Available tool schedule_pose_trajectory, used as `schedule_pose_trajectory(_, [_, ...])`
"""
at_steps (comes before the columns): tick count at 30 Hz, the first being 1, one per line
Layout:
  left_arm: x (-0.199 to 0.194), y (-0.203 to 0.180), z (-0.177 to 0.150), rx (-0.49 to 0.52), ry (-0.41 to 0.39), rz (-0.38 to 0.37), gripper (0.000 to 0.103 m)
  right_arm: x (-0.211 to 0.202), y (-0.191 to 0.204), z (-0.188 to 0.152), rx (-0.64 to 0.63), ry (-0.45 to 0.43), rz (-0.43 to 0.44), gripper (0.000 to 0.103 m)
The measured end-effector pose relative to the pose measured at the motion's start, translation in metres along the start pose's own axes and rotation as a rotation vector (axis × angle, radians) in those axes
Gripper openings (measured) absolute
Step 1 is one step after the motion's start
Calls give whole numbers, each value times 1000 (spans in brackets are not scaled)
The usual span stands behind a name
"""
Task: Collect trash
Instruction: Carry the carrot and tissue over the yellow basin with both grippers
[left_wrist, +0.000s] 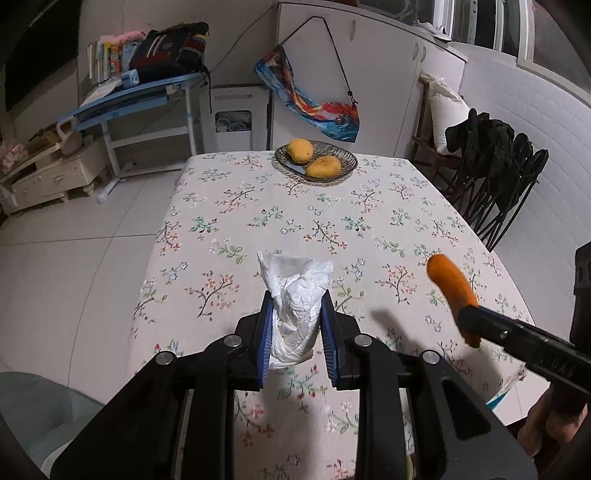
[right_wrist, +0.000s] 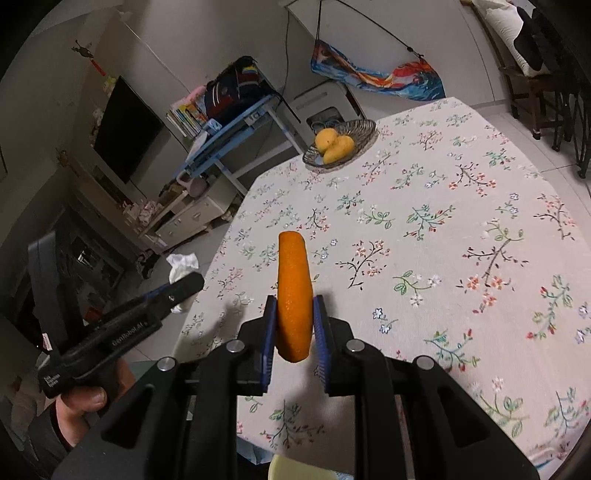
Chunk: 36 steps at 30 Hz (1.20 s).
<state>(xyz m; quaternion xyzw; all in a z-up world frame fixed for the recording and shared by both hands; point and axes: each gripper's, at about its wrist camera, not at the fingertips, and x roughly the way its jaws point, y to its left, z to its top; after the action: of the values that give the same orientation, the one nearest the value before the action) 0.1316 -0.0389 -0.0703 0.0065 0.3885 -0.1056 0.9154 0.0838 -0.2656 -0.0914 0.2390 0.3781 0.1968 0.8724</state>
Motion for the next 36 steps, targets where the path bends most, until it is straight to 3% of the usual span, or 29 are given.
schedule_pose_trajectory(17, [-48,-8,-56,1,-26,5,23,-38,7,-35,-20,-23,10,20])
schedule_pose_trajectory(36, [-75,-11,-99,-5,-12,-7,23,-53,23,-81,-60,43,15,20])
